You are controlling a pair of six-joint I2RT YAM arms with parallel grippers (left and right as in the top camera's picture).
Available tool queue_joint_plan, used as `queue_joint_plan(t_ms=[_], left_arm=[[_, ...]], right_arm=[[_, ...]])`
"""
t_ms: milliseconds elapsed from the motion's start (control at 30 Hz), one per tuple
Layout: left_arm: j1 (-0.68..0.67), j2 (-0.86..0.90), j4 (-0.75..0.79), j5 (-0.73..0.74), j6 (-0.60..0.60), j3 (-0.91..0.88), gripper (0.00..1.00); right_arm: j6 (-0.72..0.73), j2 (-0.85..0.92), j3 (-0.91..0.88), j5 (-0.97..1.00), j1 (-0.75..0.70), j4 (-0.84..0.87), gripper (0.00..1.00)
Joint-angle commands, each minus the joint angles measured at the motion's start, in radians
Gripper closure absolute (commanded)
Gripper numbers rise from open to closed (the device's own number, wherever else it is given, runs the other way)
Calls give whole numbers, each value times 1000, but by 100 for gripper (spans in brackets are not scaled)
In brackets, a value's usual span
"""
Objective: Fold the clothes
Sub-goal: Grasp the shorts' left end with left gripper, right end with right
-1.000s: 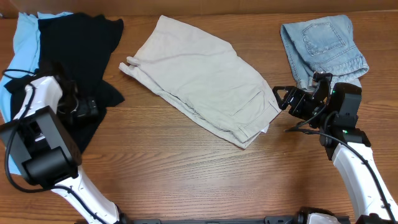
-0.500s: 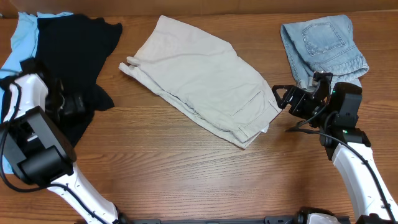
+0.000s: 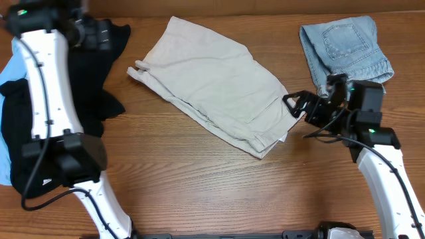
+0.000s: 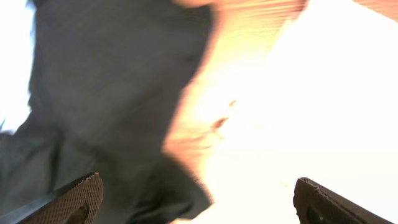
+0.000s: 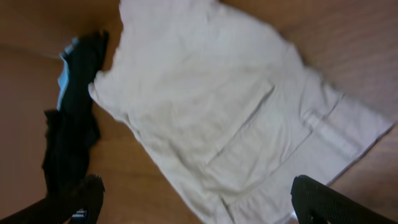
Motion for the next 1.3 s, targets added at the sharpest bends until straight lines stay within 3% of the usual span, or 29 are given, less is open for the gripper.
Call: queue_joint_plan(t_ms=[0,100,267,467,633,800,1267], left_arm=[[-98,-13,-5,44,133,24,0],[-154,-13,25,37,198,1,0],[-159,-13,35,26,189,-7,0],[-148,-13,35,23,170,-7,0],[-148,-10,43,23,154,-7,0],[-148,13,50,23,139,-7,0],[-146,72,40,23,129,-7,0]], right_arm=[[-9,-13,23,118,77,-60,0],[18,-7,21,184,176,-122,0],[67,38,8,212,269,-105,0],[212,156,-14,328,354,-98,20],[366,211,-39,373,397,-120,22],[380,212,-47,380,398,-160,21],[352,278,-59,379,398,-68,22]])
